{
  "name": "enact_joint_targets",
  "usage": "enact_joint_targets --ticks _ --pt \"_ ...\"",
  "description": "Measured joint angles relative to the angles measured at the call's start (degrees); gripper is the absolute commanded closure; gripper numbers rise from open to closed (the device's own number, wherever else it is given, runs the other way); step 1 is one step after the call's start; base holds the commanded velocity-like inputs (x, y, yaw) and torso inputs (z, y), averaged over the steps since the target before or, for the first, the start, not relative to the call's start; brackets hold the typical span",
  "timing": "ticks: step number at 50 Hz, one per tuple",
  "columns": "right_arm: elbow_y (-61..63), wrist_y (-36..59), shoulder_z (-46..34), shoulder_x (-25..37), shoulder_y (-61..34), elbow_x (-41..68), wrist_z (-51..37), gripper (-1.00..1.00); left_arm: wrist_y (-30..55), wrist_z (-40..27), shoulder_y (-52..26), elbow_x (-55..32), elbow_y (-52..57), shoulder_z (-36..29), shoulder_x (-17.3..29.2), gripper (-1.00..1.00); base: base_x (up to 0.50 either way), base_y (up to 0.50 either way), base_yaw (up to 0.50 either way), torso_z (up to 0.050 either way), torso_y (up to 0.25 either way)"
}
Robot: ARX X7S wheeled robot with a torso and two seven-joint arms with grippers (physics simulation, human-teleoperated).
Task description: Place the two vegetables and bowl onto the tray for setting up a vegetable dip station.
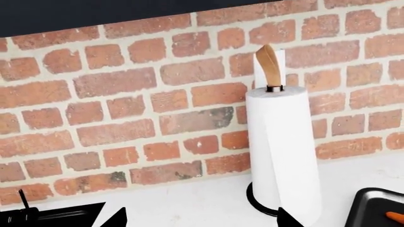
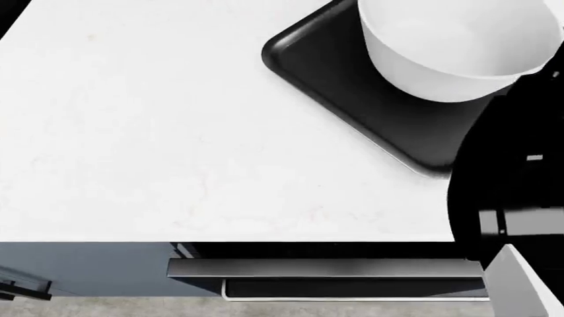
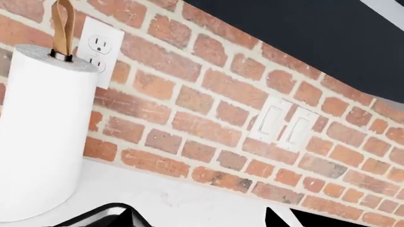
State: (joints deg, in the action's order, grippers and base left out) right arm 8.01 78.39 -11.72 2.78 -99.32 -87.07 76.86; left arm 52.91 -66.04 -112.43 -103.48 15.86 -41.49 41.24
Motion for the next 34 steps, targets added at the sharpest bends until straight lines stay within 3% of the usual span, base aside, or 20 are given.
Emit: enact_joint_targets --ticks 15,34 --pt "2.9 2.9 -3.8 -1.7 -4.6 -8.3 9.4 -1.0 0.4 -1.6 -3.9 -2.0 0.7 1.0 -0.8 -1.0 0.0 0.0 0.0 0.0 0.0" --pt "6.5 8.8 -10.9 -2.6 -10.6 -9.4 12.6 -1.0 0.4 -3.5 -10.4 -3.1 2.1 3.4 -1.8 -1.0 0.0 0.0 0.0 0.0 0.0"
